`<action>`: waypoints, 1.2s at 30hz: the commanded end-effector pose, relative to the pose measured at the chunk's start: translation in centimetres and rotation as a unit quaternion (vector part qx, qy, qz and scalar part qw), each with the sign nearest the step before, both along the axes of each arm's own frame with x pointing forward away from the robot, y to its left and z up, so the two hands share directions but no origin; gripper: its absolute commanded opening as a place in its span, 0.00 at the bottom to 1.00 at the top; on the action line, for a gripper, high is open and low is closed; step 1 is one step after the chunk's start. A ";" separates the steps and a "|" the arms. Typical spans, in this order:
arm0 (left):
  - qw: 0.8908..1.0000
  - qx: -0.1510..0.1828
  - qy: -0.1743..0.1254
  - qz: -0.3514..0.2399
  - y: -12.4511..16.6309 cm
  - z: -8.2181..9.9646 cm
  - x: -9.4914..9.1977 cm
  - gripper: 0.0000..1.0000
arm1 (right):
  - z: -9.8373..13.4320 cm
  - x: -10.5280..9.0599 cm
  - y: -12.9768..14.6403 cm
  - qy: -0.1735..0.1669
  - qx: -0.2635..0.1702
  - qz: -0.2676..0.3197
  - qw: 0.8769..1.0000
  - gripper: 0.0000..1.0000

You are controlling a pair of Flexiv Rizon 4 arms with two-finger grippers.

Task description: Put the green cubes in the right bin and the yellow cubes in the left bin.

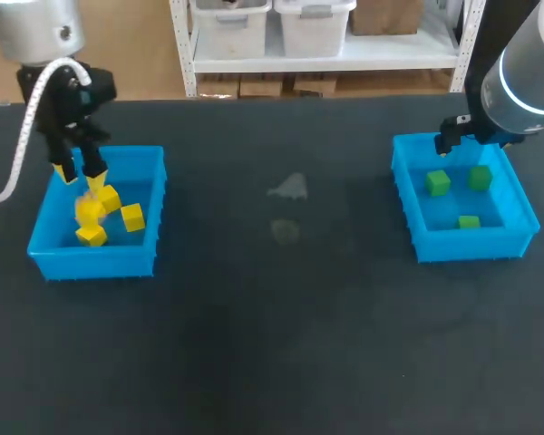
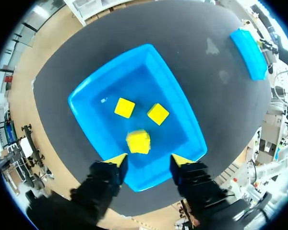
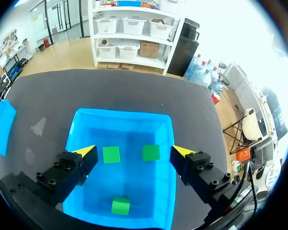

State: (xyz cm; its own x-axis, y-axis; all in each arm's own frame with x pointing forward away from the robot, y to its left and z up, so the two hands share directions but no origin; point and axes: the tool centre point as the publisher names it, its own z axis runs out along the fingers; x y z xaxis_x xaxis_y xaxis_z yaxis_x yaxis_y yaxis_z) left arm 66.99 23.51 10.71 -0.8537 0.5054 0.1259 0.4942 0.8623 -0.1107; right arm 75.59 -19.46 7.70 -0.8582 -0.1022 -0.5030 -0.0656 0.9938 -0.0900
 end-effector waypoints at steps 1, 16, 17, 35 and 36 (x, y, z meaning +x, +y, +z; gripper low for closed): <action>0.969 -0.124 -0.210 0.027 0.3 0.0 -0.4 1.00 | 0.0 -0.1 0.0 -0.002 0.000 -0.001 1.000 1.00; 0.965 -0.144 -0.218 0.037 -0.2 0.6 0.3 1.00 | 0.0 -0.1 0.0 -0.002 0.000 -0.001 1.000 1.00; 0.965 -0.144 -0.218 0.037 -0.2 0.6 0.3 1.00 | 0.0 -0.1 0.0 -0.002 0.000 -0.001 1.000 1.00; 0.965 -0.144 -0.218 0.037 -0.2 0.6 0.3 1.00 | 0.0 -0.1 0.0 -0.002 0.000 -0.001 1.000 1.00; 0.965 -0.144 -0.218 0.037 -0.2 0.6 0.3 1.00 | 0.0 -0.1 0.0 -0.002 0.000 -0.001 1.000 1.00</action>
State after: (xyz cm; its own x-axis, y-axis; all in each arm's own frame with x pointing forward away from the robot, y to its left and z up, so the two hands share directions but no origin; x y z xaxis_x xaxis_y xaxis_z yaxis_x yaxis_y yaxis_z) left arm 67.69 23.09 11.44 -0.8464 0.4177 -0.3303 0.4821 0.8645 -0.1422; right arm 75.59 -19.46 7.70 -0.8582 -0.1022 -0.5031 -0.0656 0.9938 -0.0900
